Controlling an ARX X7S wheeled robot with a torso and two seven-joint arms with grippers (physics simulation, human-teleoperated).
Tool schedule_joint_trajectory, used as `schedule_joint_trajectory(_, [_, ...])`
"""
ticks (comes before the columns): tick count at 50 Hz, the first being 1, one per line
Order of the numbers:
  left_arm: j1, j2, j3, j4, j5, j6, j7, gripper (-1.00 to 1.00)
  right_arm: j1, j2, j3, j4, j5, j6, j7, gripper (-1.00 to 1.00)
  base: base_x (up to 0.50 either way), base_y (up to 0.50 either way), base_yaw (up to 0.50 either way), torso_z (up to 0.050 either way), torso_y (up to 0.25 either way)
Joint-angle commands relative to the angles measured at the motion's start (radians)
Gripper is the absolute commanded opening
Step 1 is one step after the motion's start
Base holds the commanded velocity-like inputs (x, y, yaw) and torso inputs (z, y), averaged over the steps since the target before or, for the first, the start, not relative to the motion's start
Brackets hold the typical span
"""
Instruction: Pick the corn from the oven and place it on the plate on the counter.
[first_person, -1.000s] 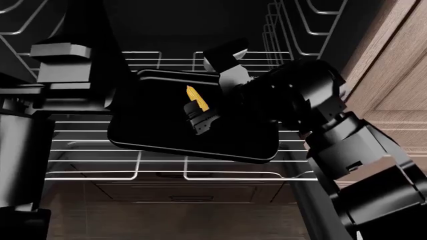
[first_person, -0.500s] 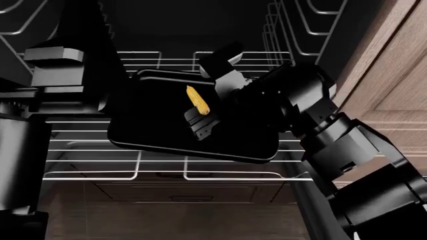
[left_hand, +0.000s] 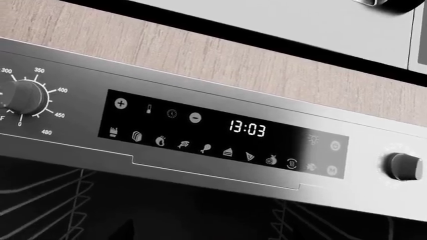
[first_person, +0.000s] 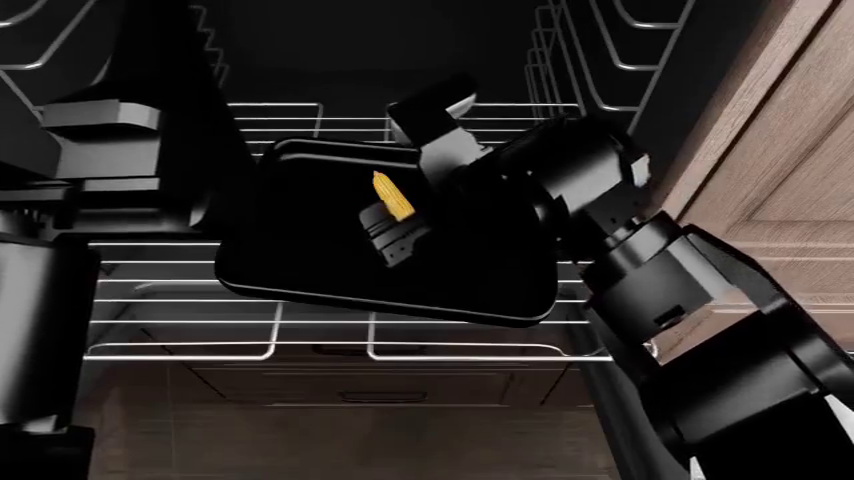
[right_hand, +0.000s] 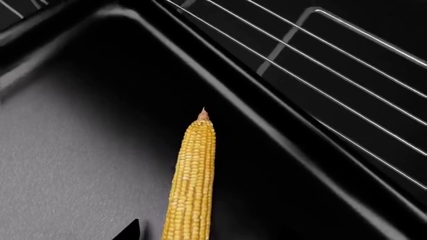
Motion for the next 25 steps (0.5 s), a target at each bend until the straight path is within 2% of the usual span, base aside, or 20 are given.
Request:
schedule_joint_trajectory(1, [0.003, -0.017, 0.014, -0.002, 0.01, 0.022, 0.001, 1.0, 0.021, -0.032, -0.027, 0.067, -0.01, -0.04, -0.036, 1.0, 0.0, 0.0, 0.0, 0.0, 0.0])
schedule_joint_trajectory(22, [0.009, -0.033, 0.052, -0.003, 0.036, 0.053, -0.002, 1.0, 0.036, -0.043, -0.083, 0.149, 0.026, -0.108, -0.05, 1.0, 0.0, 0.0, 0.0, 0.0, 0.0])
schedule_joint_trajectory(23, [0.009, -0.033, 0.054, -0.004, 0.037, 0.054, -0.003, 1.0, 0.036, -0.043, -0.085, 0.15, 0.029, -0.109, -0.049, -1.0, 0.0, 0.0, 0.0, 0.0, 0.0])
schedule_joint_trajectory(25, [0.011, -0.03, 0.058, -0.004, 0.041, 0.056, -0.003, 1.0, 0.037, -0.041, -0.087, 0.147, 0.037, -0.109, -0.048, -1.0, 0.0, 0.0, 0.0, 0.0, 0.0])
